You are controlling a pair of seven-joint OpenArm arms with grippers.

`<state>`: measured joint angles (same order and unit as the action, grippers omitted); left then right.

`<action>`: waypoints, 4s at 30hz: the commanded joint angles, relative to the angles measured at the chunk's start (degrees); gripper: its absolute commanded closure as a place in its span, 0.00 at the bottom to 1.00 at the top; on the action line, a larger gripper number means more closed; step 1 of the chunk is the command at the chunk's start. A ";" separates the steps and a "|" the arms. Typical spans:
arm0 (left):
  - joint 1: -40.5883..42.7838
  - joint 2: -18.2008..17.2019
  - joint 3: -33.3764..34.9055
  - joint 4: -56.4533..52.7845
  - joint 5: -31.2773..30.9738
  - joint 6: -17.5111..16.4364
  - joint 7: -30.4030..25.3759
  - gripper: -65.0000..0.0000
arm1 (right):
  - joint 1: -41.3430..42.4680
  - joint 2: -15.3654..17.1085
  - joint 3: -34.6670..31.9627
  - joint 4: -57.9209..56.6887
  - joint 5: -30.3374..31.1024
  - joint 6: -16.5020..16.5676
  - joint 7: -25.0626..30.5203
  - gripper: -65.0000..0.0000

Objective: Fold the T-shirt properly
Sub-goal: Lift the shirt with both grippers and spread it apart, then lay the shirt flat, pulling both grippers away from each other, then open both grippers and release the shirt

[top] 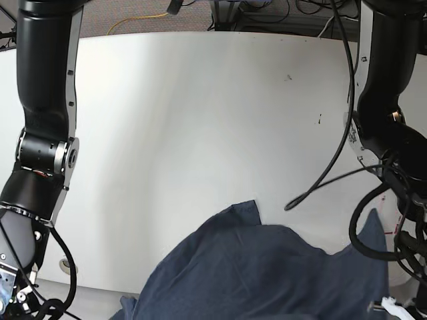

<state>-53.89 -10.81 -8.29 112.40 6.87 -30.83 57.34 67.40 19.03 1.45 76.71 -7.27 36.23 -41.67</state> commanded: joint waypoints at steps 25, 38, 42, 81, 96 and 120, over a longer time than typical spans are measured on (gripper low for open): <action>44.79 12.61 5.17 3.07 0.29 -9.17 -1.21 1.00 | -42.56 -2.89 18.37 27.69 0.01 -0.49 -5.76 1.00; 64.04 12.35 6.05 3.07 0.29 -9.17 -1.30 1.00 | -58.82 -7.03 26.90 30.68 0.01 -0.40 -5.49 1.00; 68.61 12.35 6.23 3.07 0.29 -9.17 -1.30 1.00 | -61.55 -7.11 28.92 30.33 0.01 -0.40 -5.41 1.00; 57.01 13.58 5.70 -0.62 0.55 -9.17 -2.79 1.00 | -37.20 2.82 33.76 -19.17 2.92 -0.40 3.03 0.43; 51.21 13.58 5.61 -8.36 0.38 -9.17 -3.06 0.47 | -58.38 0.62 34.37 9.14 32.98 -0.84 -18.42 0.20; 47.16 13.23 -1.77 -10.90 0.38 -9.17 -11.94 0.44 | -70.60 -12.83 33.84 10.19 50.21 -7.96 -18.77 0.20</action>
<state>-5.15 2.35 -9.63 100.40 8.14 -40.32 47.05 -4.19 6.74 35.31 85.84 43.42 28.45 -60.84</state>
